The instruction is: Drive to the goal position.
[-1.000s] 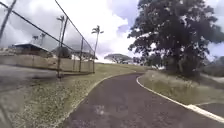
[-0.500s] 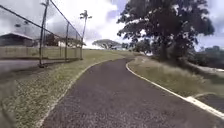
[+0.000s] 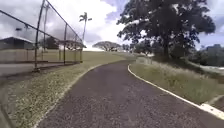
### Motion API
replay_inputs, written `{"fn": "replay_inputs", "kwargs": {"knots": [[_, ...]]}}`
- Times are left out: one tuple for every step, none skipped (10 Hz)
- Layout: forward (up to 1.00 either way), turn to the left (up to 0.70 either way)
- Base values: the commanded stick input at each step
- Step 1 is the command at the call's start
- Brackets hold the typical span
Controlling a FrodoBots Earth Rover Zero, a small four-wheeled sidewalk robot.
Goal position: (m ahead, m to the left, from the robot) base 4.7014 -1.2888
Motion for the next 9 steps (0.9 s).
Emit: {"fn": "replay_inputs", "kwargs": {"knots": [[0.70,-0.02],[0.70,-0.02],[0.70,-0.02],[0.70,-0.02],[0.70,-0.02],[0.70,-0.02],[0.70,-0.02],[0.70,-0.02],[0.70,-0.02]]}}
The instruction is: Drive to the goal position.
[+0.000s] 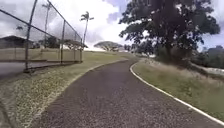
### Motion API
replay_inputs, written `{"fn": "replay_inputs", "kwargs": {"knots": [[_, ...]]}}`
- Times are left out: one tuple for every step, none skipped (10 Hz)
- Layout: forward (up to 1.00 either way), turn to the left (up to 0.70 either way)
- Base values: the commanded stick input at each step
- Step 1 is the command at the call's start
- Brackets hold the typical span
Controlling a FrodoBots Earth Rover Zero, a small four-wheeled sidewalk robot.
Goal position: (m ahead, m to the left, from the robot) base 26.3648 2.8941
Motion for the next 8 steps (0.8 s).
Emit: {"fn": "replay_inputs", "kwargs": {"knots": [[0.70,-0.02],[0.70,-0.02],[0.70,-0.03],[0.70,-0.19],[0.70,-0.35],[0.70,-0.35],[0.70,-0.18],[0.70,0.00]]}}
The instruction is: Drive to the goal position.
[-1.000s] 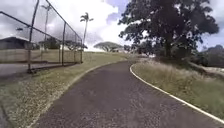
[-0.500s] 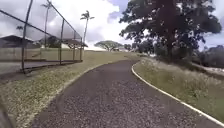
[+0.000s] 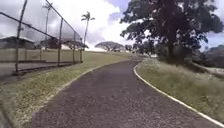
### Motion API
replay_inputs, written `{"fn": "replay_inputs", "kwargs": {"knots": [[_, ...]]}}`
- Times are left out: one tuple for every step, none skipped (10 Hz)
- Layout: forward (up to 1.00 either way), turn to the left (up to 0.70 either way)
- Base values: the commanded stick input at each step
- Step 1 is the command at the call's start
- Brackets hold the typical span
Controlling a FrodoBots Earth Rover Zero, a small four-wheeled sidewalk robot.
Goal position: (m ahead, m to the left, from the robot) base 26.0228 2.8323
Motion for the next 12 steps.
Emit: {"fn": "replay_inputs", "kwargs": {"knots": [[0.70,0.00],[0.70,0.00],[0.70,0.00],[0.70,0.00],[0.70,0.00],[0.70,0.00],[0.70,0.00],[0.70,0.00],[0.70,0.01],[0.70,0.16],[0.70,0.32],[0.70,0.32]]}}
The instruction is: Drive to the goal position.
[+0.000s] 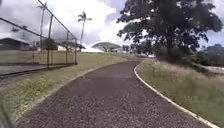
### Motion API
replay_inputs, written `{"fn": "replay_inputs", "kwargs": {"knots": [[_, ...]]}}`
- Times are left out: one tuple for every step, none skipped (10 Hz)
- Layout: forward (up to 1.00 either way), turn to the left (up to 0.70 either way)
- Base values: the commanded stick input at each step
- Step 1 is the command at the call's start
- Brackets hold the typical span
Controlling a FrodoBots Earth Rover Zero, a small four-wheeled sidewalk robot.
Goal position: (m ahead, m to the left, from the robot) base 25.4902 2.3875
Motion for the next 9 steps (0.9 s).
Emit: {"fn": "replay_inputs", "kwargs": {"knots": [[0.70,0.15],[0.70,0.00],[0.70,0.00],[0.70,0.00],[0.70,0.00],[0.70,0.00],[0.70,0.00],[0.70,0.00],[0.70,0.00]]}}
